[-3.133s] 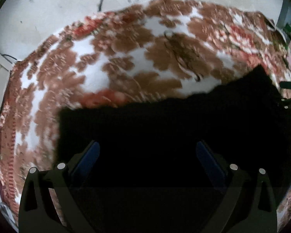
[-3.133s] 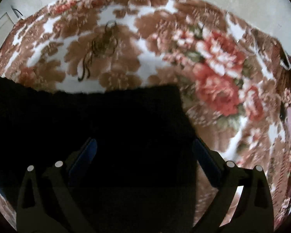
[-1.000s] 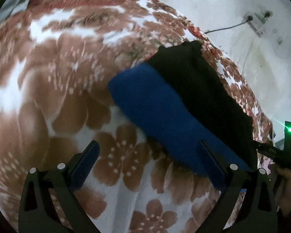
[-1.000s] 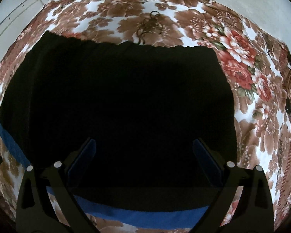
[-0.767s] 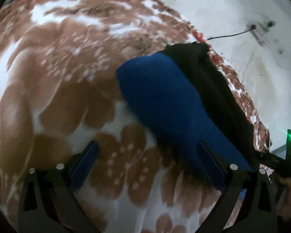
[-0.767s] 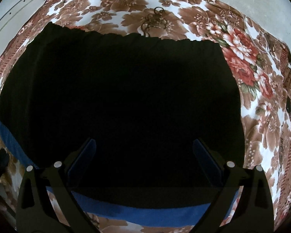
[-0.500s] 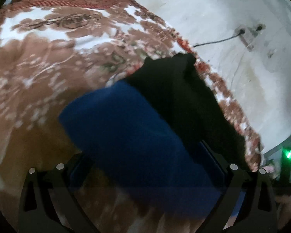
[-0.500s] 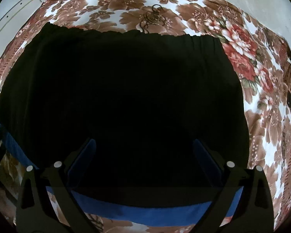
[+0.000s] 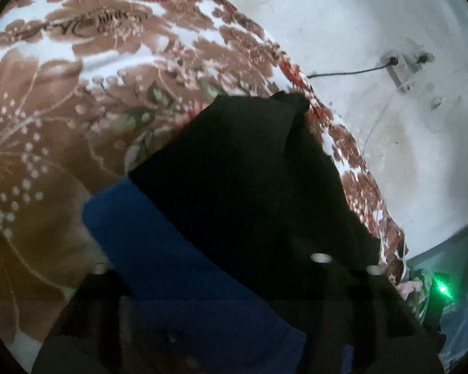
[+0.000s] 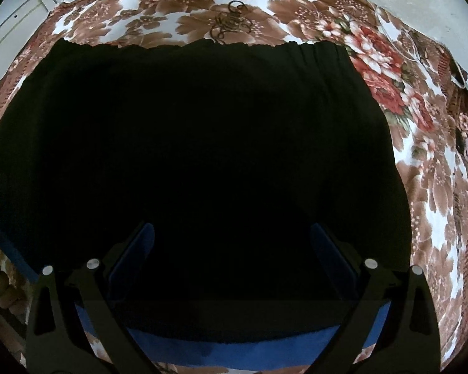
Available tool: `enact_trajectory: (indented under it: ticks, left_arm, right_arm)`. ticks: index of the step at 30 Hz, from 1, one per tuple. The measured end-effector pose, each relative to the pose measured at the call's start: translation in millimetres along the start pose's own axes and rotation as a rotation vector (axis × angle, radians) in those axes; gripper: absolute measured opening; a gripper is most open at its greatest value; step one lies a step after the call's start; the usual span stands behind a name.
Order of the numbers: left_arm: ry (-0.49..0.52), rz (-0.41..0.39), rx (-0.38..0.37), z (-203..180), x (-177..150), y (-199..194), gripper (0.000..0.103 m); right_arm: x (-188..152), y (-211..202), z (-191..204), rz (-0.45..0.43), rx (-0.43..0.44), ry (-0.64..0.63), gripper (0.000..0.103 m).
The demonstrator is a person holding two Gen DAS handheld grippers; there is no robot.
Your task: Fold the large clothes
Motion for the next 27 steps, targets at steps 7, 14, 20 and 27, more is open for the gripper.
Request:
enact_trajectory:
  ticks: [7, 14, 20, 27]
  left_arm:
    - [0.142, 0.005, 0.091, -26, 2, -4, 0.026]
    - [0.167, -0.015, 0.072, -44, 11, -20, 0.025]
    - [0.290, -0.059, 0.101, -92, 17, -34, 0.024]
    - [0.432, -0.107, 0.138, -163, 15, -48, 0.024]
  right_arm:
    - [-2, 4, 2, -0.011, -0.030, 0.044, 0.098]
    - [-4, 5, 2, -0.017, -0.032, 0.031, 0.098]
    - [-8, 10, 1, -0.026, -0.024, -0.007, 0.098]
    - [-11, 14, -10, -0.016, 0.013, 0.010, 0.098]
Point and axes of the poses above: each gripper's, at about its wrist camera, not at the fingertips, and y roughly the way its jaws point, z to its left, x to its top, the point moved 2 cm from there along y, roughly the way its jaws point, and after that the axes turned 3 degrees about y, right-handed, at the moved point
